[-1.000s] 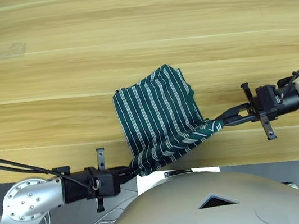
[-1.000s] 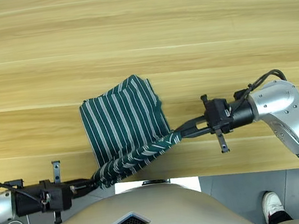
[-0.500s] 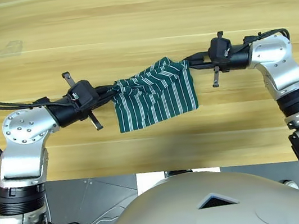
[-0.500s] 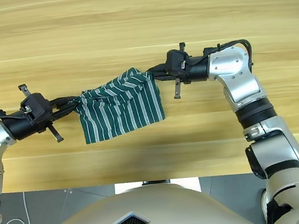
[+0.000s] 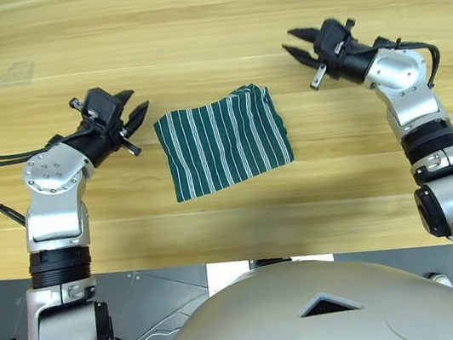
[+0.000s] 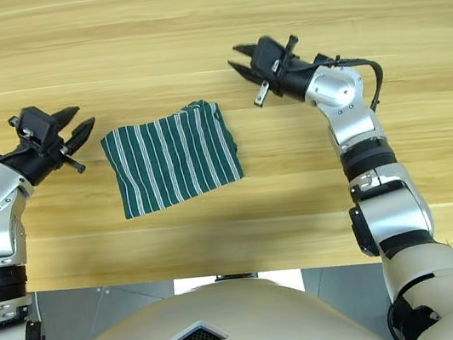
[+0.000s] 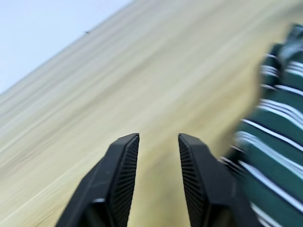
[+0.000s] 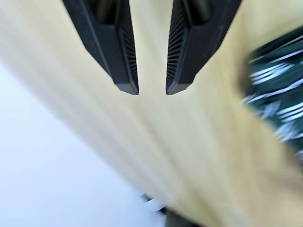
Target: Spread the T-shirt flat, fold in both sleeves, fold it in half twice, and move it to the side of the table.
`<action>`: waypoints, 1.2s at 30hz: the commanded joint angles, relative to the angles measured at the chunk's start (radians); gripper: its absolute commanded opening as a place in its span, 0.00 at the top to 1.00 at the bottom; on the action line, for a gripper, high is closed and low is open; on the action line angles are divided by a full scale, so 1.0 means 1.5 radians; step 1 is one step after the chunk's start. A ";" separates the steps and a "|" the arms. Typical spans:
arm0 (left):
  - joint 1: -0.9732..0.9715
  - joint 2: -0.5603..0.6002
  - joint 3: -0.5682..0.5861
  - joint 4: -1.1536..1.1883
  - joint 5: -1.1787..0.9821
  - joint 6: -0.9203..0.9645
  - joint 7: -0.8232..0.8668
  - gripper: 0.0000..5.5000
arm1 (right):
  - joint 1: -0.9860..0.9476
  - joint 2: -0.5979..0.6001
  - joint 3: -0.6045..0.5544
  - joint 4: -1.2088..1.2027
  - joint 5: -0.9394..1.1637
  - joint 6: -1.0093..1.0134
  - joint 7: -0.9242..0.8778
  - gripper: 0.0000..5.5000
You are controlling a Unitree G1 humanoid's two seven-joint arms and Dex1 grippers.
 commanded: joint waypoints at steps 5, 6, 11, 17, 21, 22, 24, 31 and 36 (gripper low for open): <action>0.005 -0.035 0.037 0.099 0.015 -0.042 0.056 0.51 | 0.033 0.024 0.004 0.030 -0.009 -0.071 0.012 0.81; -0.008 -0.041 0.062 0.110 0.019 -0.053 0.102 0.47 | 0.046 0.030 0.015 0.006 0.014 -0.076 0.058 0.81; -0.023 -0.092 0.217 0.013 -0.007 -0.148 0.303 0.47 | 0.092 0.070 0.058 -0.126 0.134 -0.081 0.237 0.81; 0.049 -0.150 0.224 -0.159 0.019 -0.169 0.367 0.47 | -0.003 0.108 0.162 -0.019 -0.046 -0.160 0.225 0.81; 0.056 -0.169 0.202 -0.183 0.027 -0.153 0.371 0.47 | -0.089 0.152 0.237 0.155 -0.183 -0.182 0.165 0.84; 0.057 -0.174 0.198 -0.183 0.027 -0.151 0.371 0.47 | -0.107 0.165 0.246 0.193 -0.204 -0.185 0.146 0.86; 0.057 -0.180 0.192 -0.183 0.027 -0.147 0.369 0.47 | -0.134 0.186 0.256 0.248 -0.230 -0.186 0.122 0.92; 0.067 -0.195 0.193 -0.197 0.021 -0.146 0.372 0.47 | -0.198 0.211 0.301 0.365 -0.330 -0.158 -0.005 1.00; 0.070 -0.197 0.196 -0.201 0.025 -0.143 0.373 0.47 | -0.186 0.168 0.238 0.414 -0.284 -0.052 -0.008 1.00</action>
